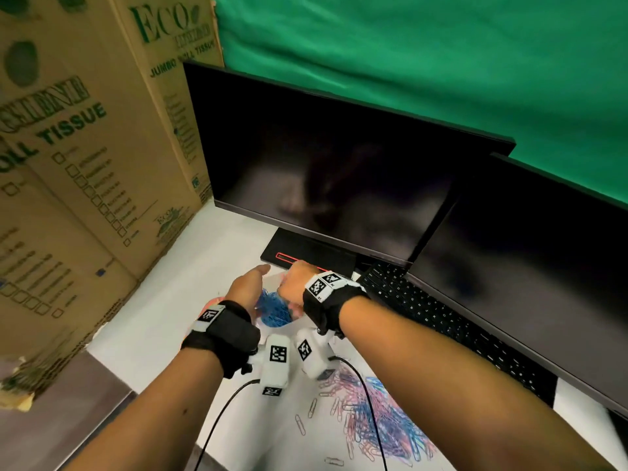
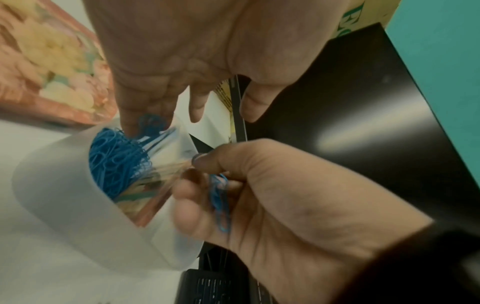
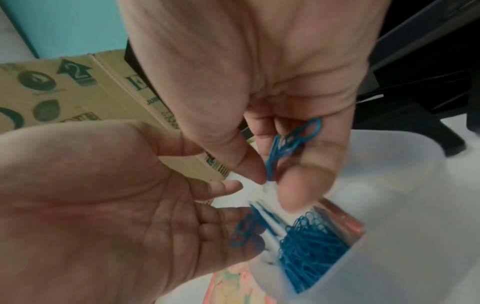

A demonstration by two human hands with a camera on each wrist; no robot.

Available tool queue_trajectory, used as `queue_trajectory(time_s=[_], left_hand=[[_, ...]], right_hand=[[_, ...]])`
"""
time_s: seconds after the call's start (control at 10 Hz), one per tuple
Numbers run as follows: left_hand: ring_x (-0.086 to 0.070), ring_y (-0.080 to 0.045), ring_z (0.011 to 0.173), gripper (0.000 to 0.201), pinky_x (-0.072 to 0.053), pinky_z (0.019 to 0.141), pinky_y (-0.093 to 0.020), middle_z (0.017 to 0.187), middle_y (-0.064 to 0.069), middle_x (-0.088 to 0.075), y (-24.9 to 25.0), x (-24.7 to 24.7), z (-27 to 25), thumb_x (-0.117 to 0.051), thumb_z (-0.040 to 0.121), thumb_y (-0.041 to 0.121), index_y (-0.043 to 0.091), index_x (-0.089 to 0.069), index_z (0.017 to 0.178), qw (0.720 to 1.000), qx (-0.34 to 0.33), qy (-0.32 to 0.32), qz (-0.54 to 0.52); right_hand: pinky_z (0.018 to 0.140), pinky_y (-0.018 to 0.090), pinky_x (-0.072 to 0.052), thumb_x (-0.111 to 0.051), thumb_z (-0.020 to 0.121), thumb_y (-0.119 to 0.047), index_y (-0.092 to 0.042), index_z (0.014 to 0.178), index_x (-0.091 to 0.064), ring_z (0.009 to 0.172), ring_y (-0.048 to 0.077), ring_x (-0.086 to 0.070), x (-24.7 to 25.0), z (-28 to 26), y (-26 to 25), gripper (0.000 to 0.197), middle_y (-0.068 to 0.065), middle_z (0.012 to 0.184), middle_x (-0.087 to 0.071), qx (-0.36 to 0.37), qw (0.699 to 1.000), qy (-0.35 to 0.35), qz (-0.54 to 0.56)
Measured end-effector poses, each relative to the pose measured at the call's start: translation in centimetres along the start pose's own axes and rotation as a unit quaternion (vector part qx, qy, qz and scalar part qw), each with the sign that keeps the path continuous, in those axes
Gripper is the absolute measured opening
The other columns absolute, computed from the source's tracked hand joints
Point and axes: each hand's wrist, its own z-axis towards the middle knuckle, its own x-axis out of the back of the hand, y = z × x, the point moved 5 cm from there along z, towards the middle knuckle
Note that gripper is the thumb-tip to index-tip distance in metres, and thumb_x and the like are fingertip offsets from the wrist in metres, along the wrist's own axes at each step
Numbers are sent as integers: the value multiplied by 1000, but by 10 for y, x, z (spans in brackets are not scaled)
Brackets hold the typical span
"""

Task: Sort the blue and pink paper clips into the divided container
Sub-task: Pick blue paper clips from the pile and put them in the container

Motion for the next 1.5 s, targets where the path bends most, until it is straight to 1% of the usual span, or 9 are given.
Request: queue_trajectory(time_s=[0.1,0.2,0.3,0.4,0.6,0.8,1.0,1.2,1.5], left_hand=[[-50,-32,109,43,-45,91,-42,106,-14,-46,7,5,-2,-51,93,35,12,-51,128,1000,-10,-5,12],[-47,-31,117,29,-45,88,-40,123,-11,-48,17,10,-6,-42,97,23,19,-57,121,998,-58,-1,40],[-54,-28,108,19,-48,81,-36,112,-6,-58,21,9,-17,-44,94,13,20,-61,100,988,-138,5,62],[-62,-15,75,16,-47,65,-26,78,1,-66,10,-7,-31,-53,90,6,17,-64,84,963,-233,-37,131],[-58,-6,64,23,-50,72,-23,74,10,-67,-63,-50,-45,-64,82,11,29,-62,69,824,-309,-179,440],[-61,-19,90,17,-46,79,-25,100,2,-64,-121,-93,-47,-56,85,22,26,-68,95,668,-352,-230,614],[-58,-26,105,25,-47,85,-34,114,-1,-55,-146,-122,-38,-52,90,27,30,-64,113,555,-362,-248,707],[-62,-23,97,15,-48,79,-28,104,3,-67,-141,-119,-28,-57,85,28,29,-68,96,617,-345,-204,677],[-57,-19,65,23,-46,60,-24,60,8,-57,-117,-100,-21,-75,74,24,23,-55,64,732,-298,-180,586]], right_hand=[[41,21,-51,-58,84,-11,-3,116,-59,68,22,-66,-3,5,1,33,17,108,-67,-2,996,-18,92],[56,27,-58,-59,84,-12,-6,124,-59,75,23,-64,4,-1,5,40,17,116,-64,-30,979,-9,199],[79,32,-56,-55,89,-18,-6,113,-68,95,27,-65,10,-6,12,29,12,111,-66,11,983,-26,183],[70,29,-56,-56,83,2,-2,115,-64,81,20,-61,23,-16,46,34,6,94,-64,14,960,56,274],[63,28,-50,-53,80,-2,-22,80,-66,72,23,-60,10,-69,168,24,-3,68,-60,-60,975,130,170],[62,15,-35,-40,84,-16,-25,68,-61,83,19,-55,-27,-129,246,28,-6,81,-61,-131,987,93,6],[78,22,-48,-40,88,-14,-21,85,-68,92,22,-64,-53,-160,267,29,3,100,-69,-122,983,132,33],[63,21,-39,-36,87,-22,-23,67,-55,80,22,-56,-59,-171,278,27,-2,81,-59,-123,982,138,34],[73,17,-41,-48,85,-16,-31,89,-65,84,13,-56,-63,-172,294,22,-3,101,-68,-139,977,145,68]])
